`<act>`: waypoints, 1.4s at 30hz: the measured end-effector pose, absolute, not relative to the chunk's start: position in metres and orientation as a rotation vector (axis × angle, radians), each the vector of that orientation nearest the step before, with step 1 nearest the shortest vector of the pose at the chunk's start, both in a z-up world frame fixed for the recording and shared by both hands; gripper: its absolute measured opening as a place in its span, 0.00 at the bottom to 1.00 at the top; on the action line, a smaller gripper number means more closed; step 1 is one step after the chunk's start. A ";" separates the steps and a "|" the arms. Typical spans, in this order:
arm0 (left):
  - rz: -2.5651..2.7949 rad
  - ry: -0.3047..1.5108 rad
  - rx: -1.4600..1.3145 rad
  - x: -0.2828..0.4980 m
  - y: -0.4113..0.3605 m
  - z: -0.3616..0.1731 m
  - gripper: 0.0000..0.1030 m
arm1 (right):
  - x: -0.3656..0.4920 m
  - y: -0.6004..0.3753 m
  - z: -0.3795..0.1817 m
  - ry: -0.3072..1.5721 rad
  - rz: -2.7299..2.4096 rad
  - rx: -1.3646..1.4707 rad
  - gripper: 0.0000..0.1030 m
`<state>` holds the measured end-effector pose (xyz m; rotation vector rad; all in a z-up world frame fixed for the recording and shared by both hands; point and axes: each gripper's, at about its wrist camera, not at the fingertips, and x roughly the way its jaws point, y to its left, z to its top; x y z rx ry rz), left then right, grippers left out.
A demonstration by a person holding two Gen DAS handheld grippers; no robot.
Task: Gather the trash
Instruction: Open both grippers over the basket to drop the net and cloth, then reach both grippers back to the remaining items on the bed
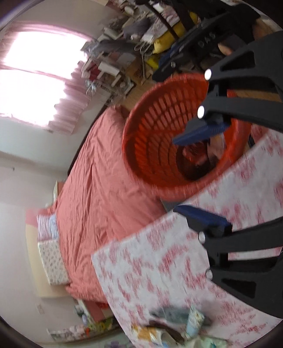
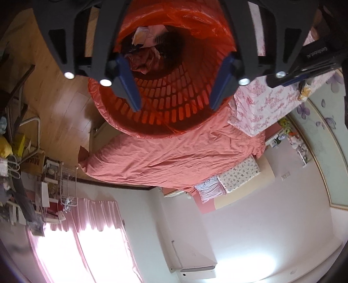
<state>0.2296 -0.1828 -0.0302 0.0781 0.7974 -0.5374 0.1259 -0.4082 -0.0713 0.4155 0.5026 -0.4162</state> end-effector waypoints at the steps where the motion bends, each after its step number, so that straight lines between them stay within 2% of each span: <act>1: -0.513 0.790 0.085 0.229 -0.175 -0.031 0.66 | 0.127 -0.403 -0.072 0.506 -0.418 0.397 0.74; 4: -0.429 0.775 0.095 0.227 -0.149 -0.034 0.75 | 0.129 -0.384 -0.072 0.519 -0.402 0.354 0.83; 6: -0.383 0.775 0.089 0.229 -0.131 -0.037 0.78 | 0.132 -0.375 -0.071 0.527 -0.388 0.338 0.85; 10: -0.289 0.803 0.086 0.232 -0.082 -0.046 0.79 | 0.141 -0.345 -0.071 0.554 -0.344 0.300 0.89; 21: 0.012 0.816 0.034 0.255 0.053 -0.060 0.79 | 0.176 -0.258 -0.075 0.632 -0.213 0.208 0.91; 32: 0.007 0.893 -0.028 0.292 0.076 -0.080 0.77 | 0.214 -0.196 -0.085 0.710 -0.098 0.205 0.92; 35: -0.001 0.884 -0.012 0.295 0.073 -0.079 0.59 | 0.223 -0.186 -0.088 0.729 -0.077 0.213 0.92; 37: -0.013 0.879 -0.027 0.296 0.076 -0.077 0.34 | 0.229 -0.178 -0.089 0.738 -0.063 0.212 0.92; 40: -0.031 0.882 -0.066 0.291 0.088 -0.076 0.16 | 0.235 -0.163 -0.089 0.742 -0.037 0.192 0.92; 42: -0.025 0.881 -0.080 0.286 0.098 -0.077 0.15 | 0.239 -0.153 -0.088 0.743 -0.011 0.178 0.92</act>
